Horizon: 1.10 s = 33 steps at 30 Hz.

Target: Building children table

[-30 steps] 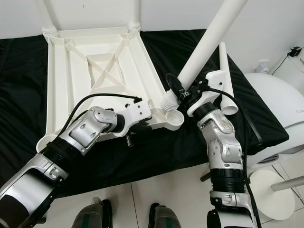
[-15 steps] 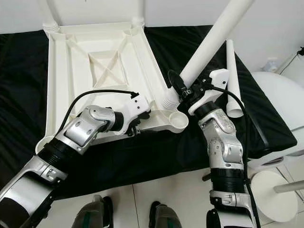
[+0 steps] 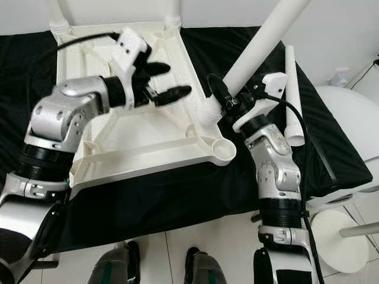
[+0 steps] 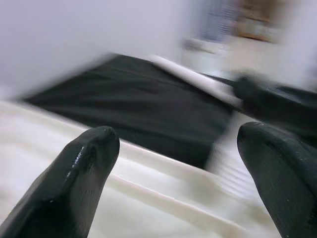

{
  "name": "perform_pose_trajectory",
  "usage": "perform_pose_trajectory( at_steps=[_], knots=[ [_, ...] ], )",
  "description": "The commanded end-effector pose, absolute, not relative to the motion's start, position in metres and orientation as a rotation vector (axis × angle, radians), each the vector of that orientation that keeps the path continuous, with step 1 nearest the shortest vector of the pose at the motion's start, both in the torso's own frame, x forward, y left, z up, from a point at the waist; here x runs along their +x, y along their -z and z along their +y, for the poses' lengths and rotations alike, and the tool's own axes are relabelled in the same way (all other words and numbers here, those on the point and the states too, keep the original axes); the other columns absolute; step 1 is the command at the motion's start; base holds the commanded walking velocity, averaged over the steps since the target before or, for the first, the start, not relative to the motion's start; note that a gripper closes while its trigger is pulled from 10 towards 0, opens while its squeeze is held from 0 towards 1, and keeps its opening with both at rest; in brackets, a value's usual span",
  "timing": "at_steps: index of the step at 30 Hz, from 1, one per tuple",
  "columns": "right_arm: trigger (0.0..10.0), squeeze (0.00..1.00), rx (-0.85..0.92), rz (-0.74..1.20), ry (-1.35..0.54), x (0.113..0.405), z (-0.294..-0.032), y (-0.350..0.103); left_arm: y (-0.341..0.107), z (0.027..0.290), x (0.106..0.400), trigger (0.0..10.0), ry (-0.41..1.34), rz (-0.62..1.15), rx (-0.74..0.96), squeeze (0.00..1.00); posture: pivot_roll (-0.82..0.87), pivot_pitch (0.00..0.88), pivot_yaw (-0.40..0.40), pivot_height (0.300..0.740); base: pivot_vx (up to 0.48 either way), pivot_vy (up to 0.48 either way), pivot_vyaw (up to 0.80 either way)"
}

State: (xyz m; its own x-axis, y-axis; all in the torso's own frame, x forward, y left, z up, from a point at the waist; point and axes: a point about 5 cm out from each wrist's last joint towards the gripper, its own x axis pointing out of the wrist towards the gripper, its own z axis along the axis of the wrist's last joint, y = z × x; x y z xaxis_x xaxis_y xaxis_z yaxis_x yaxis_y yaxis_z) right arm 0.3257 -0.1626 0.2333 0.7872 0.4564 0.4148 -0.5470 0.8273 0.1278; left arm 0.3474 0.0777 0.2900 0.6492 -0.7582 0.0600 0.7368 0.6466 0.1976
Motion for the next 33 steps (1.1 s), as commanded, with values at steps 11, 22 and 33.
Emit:
perform_pose_trajectory(
  at_steps=[11,22,33],
  knots=[
    [10.0,0.0,0.28,-0.423,-0.495,0.331,-0.158,-0.241,-0.274,0.112,0.364,10.0,0.412,-0.113,-0.057,0.0,0.07,0.139,-0.082,0.74,0.0,0.0,0.0],
    [10.0,0.0,0.287,-0.424,-0.504,0.339,-0.154,-0.245,-0.26,0.108,0.363,10.0,0.258,-0.126,-0.011,0.0,0.08,0.143,-0.113,0.74,0.0,0.0,0.0],
    [10.0,0.0,0.279,-0.432,-0.525,0.345,-0.149,-0.249,-0.259,0.094,0.366,10.0,0.226,-0.167,0.055,0.0,0.07,0.14,-0.124,0.74,0.0,0.0,0.0]
  ],
)
